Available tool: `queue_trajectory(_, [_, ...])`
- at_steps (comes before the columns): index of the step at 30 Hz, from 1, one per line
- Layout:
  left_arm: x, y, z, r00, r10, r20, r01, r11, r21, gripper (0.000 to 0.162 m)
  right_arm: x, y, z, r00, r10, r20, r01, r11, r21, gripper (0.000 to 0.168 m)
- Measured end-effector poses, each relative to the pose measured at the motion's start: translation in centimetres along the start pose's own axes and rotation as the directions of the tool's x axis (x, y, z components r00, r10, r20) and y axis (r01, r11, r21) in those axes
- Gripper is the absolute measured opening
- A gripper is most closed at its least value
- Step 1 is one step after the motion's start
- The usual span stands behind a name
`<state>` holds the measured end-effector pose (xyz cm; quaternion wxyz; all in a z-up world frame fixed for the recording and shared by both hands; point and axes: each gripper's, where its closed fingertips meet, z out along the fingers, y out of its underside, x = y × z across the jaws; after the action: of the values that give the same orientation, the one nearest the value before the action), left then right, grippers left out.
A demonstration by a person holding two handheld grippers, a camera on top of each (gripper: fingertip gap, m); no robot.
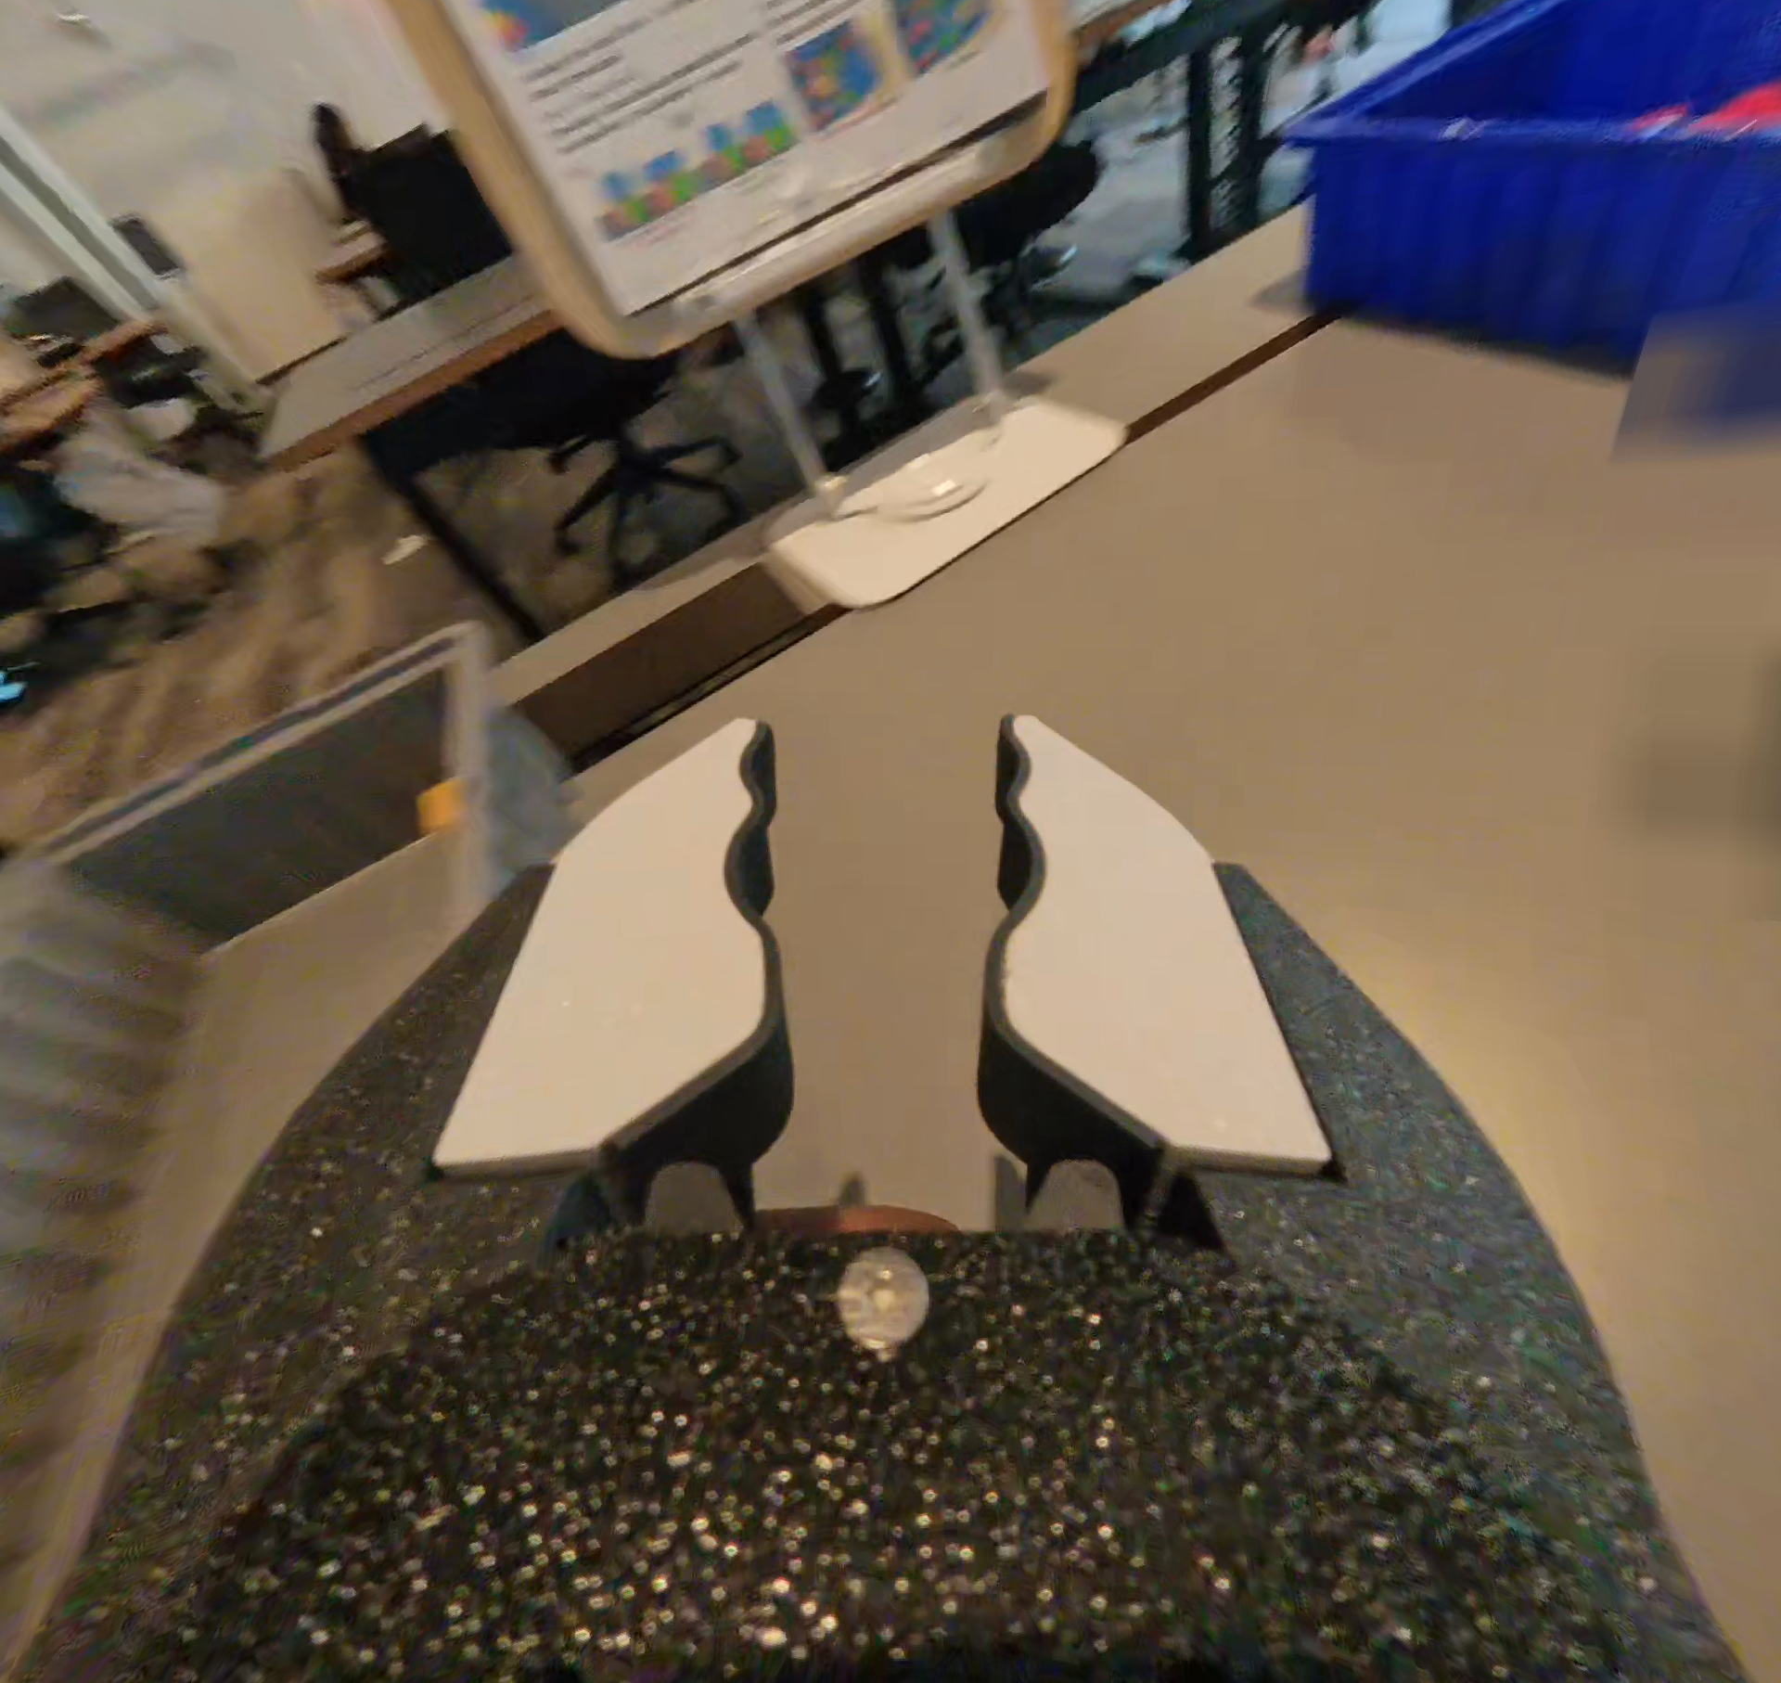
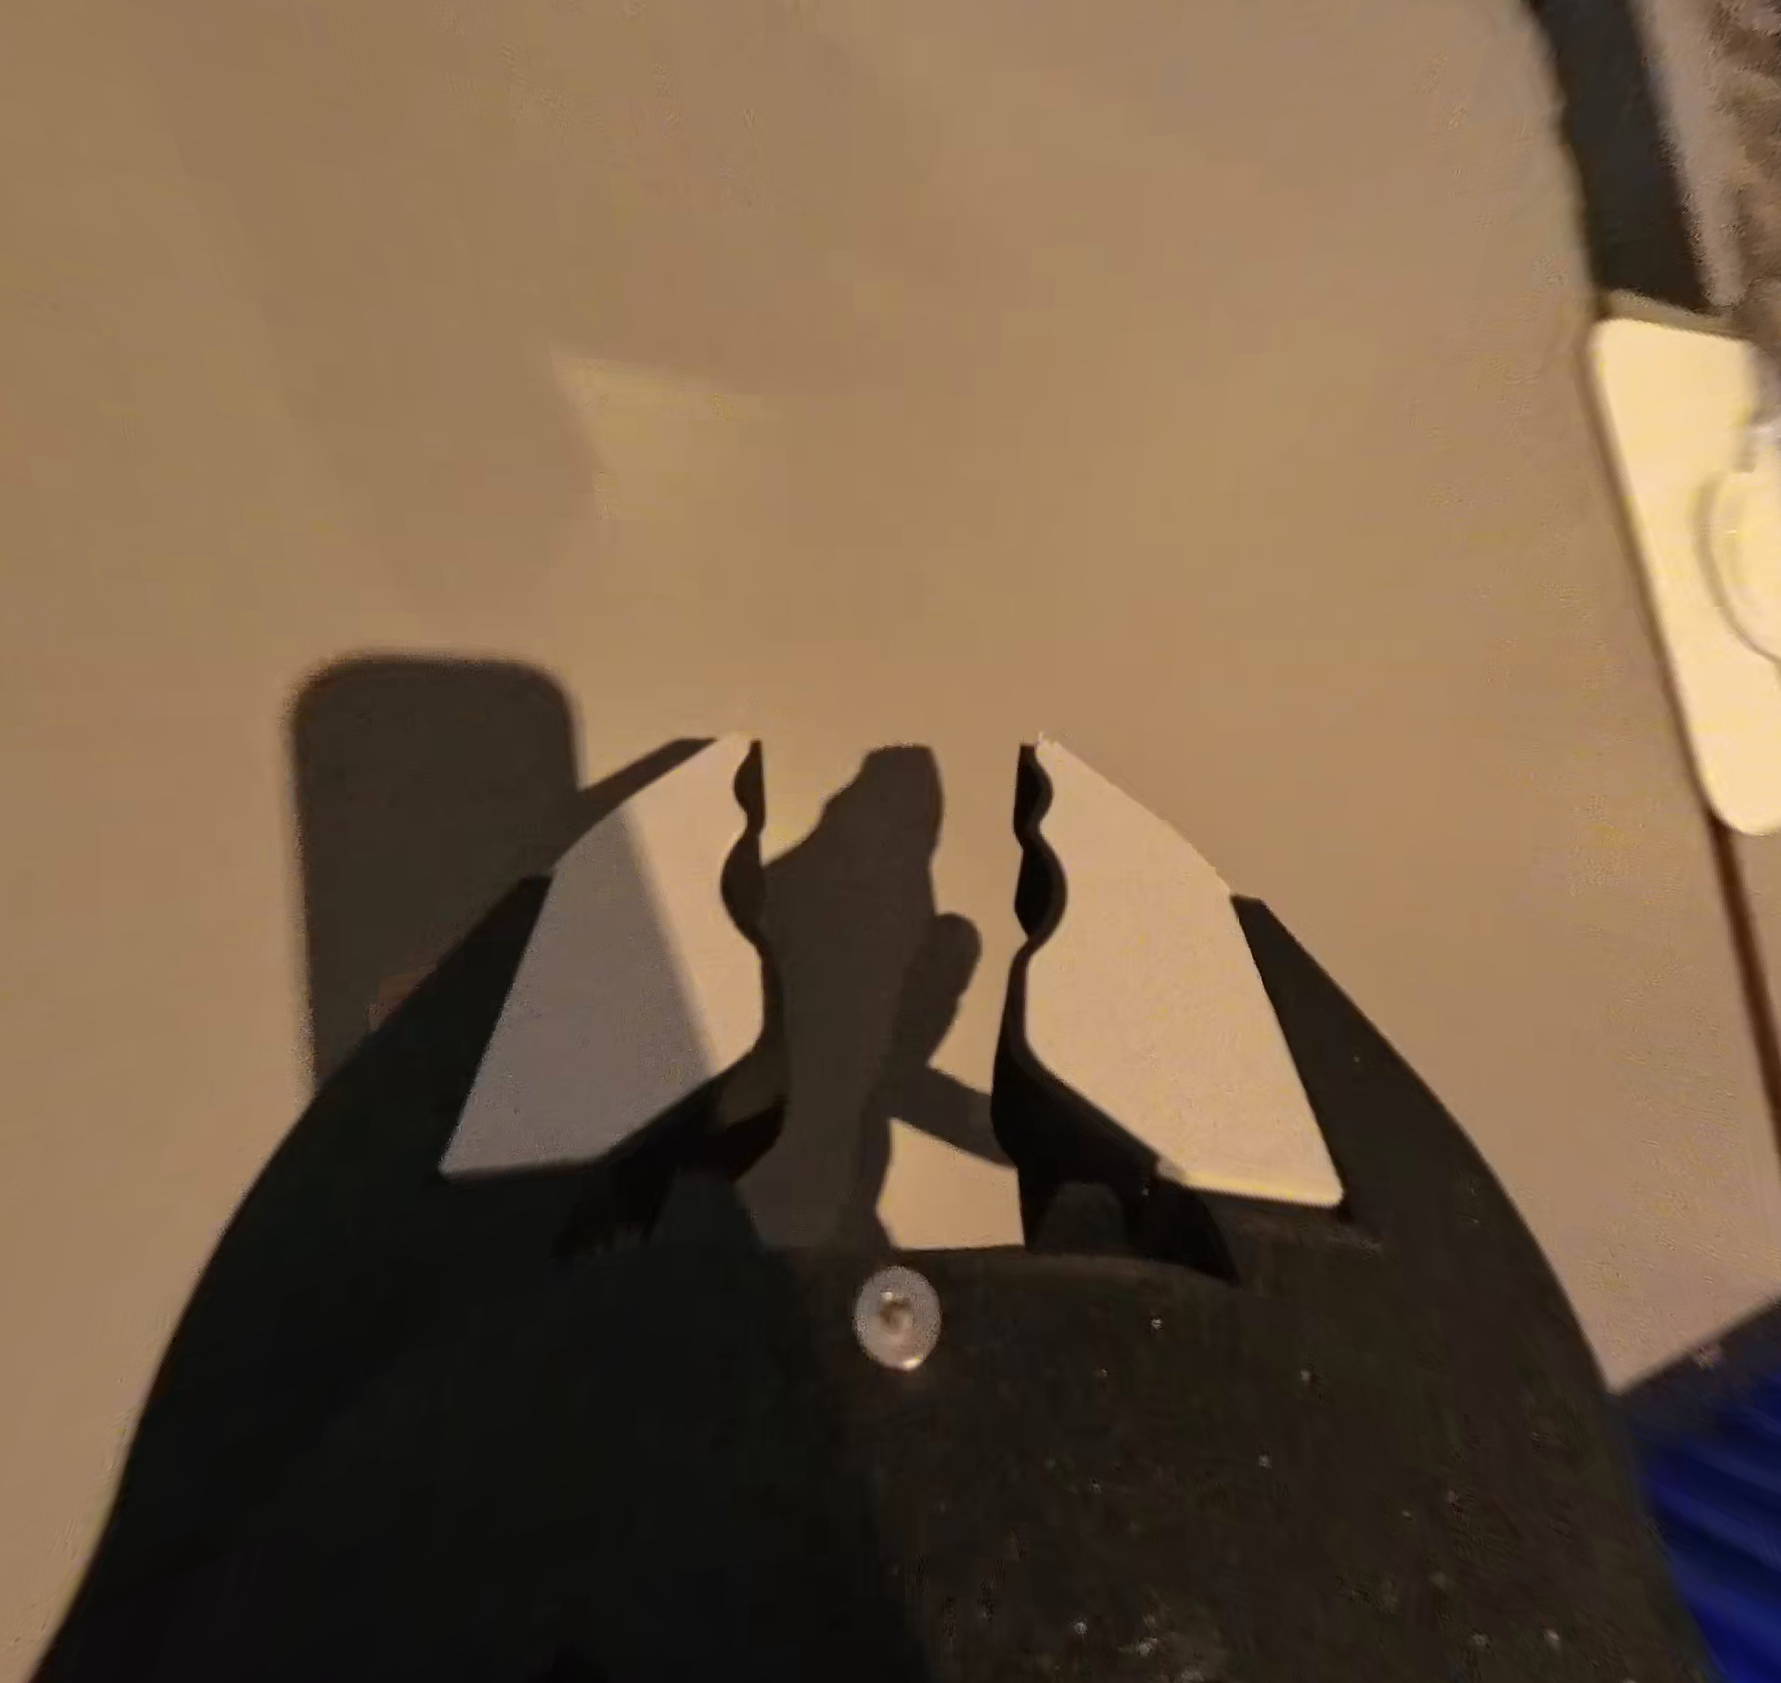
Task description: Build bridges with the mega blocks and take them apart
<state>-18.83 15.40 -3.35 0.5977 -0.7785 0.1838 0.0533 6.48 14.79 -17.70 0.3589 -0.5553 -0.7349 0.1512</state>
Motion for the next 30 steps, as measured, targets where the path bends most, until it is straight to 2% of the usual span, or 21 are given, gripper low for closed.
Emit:
queue_trajectory(2, [-4.0, 1.2, -3.4, 0.995, 0.065, 0.074, -0.061, 0.996, -0.061, 0.044, -1.6, 0.5, 1.3, 0.998, -0.034, 0.059, 0.036, 0.999, -0.033, 0.051])
queue_trajectory(3, [-5.7, 1.8, -5.0, 0.989, 0.095, 0.111, -0.086, 0.993, -0.084, 0.044, -2.2, 0.4, 1.6, 0.996, -0.031, 0.087, 0.033, 0.999, -0.025, 0.045])
queue_trajectory(4, [-7.1, 2.2, -6.5, 0.983, 0.119, 0.14, -0.106, 0.99, -0.097, 0.045, -2.7, 0.2, 1.7, 0.993, -0.016, 0.117, 0.017, 1.0, -0.004, 0.049])
queue_trajectory(9, [-9.3, 3.1, -12.9, 0.97, 0.133, 0.202, -0.138, 0.99, 0.012, 0.044, -3.8, -0.3, 2.0, 0.968, 0.06, 0.245, -0.082, 0.993, 0.084, 0.047])
queue_trajectory(13, [-9.6, 4.3, -15.5, 0.967, 0.12, 0.223, -0.137, 0.989, 0.062, 0.041, -4.2, -0.1, 2.2, 0.933, 0.117, 0.339, -0.144, 0.988, 0.055, 0.051])
queue_trajectory(17, [-11.5, 4.3, -15.2, 0.968, 0.147, 0.203, -0.152, 0.988, 0.005, 0.037, -4.2, -0.5, 2.6, 0.922, 0.115, 0.369, -0.144, 0.988, 0.05, 0.052])
queue_trajectory(20, [-13.6, 3.8, -11.7, 0.986, 0.154, 0.068, -0.144, 0.98, -0.137, 0.038, -4.0, -1.0, 3.0, 0.913, 0.117, 0.39, -0.149, 0.987, 0.054, 0.051])
queue_trajectory(24, [-18.3, 4.5, -1.8, 0.999, -0.005, -0.054, -0.014, 0.937, -0.349, 0.039, -3.9, -1.4, 3.4, 0.907, 0.118, 0.405, -0.154, 0.986, 0.058, 0.05])
queue_trajectory(27, [-20.6, 8.5, 7.0, 0.963, -0.26, -0.077, 0.175, 0.813, -0.555, 0.045, -4.0, -1.3, 3.3, 0.905, 0.117, 0.409, -0.155, 0.986, 0.063, 0.05])
queue_trajectory(30, [-21.9, 12.2, 14.0, 0.89, -0.456, -0.013, 0.339, 0.68, -0.65, 0.044, -4.1, -1.2, 3.1, 0.913, 0.1, 0.396, -0.139, 0.988, 0.07, 0.05])
